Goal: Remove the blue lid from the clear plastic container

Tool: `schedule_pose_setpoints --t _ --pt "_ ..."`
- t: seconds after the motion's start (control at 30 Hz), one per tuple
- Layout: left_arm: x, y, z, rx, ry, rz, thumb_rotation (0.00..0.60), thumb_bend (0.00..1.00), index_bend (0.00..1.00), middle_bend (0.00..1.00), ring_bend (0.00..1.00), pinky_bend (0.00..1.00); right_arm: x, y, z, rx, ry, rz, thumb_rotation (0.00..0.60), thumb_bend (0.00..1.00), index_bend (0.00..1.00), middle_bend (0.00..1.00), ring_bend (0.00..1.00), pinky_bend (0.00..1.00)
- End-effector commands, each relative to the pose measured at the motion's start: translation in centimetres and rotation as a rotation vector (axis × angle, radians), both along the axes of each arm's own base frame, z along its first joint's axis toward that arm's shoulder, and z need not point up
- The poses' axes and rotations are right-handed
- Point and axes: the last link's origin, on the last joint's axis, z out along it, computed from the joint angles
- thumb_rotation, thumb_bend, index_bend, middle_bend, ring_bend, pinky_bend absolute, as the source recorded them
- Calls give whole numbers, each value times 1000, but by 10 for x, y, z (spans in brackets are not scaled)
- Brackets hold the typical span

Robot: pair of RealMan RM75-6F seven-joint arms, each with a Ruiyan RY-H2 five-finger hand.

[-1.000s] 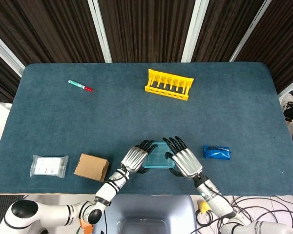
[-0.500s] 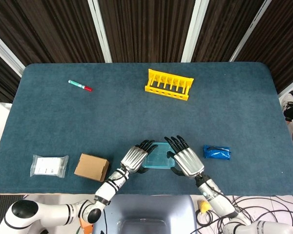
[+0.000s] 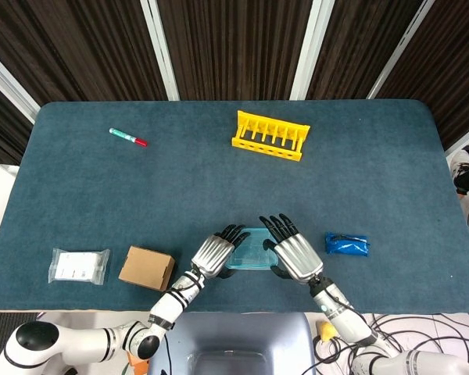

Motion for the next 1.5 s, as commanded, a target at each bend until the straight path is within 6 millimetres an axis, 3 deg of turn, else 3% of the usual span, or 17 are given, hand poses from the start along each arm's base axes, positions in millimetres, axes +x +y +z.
schedule_pose_setpoints --t 0.03,0.47,0.7,0.83,0.93,1.0,1.1,1.27,1.5 --pt "1 -1 2 3 -1 -8 600 301 650 762 444 445 2 -1 -1 -13 -3 12 600 226 442 0 0 0" --pt "-1 0 10 9 -13 -10 600 302 652 762 451 445 6 0 -20 -1 -36 84 600 236 517 6 0 0" --pt "2 -2 13 0 -60 -3 600 302 599 707 434 432 8 6 -37 10 -21 111 600 413 608 51 0 0" --pt "1 -3 15 -12 -75 2 600 302 491 603 391 382 8 7 -40 1 -21 120 600 490 662 84 0 0" --pt "0 -3 18 -30 -100 29 600 297 286 394 276 292 7 9 -38 -8 -22 139 600 517 699 111 0 0" --pt "-1 -2 20 -41 -116 46 600 295 99 205 122 230 7 10 -37 -17 -23 156 600 523 710 123 0 0" --pt "1 2 26 -28 -173 65 600 289 1 28 4 158 6 12 -33 -31 -31 188 600 526 720 140 0 0" --pt "1 4 30 -9 -197 58 600 278 0 0 0 88 7 13 -30 -44 -34 206 600 526 725 149 0 0" --pt "-16 22 47 53 -168 83 600 274 0 0 0 40 9 20 -15 -110 -78 314 600 528 729 152 0 0"
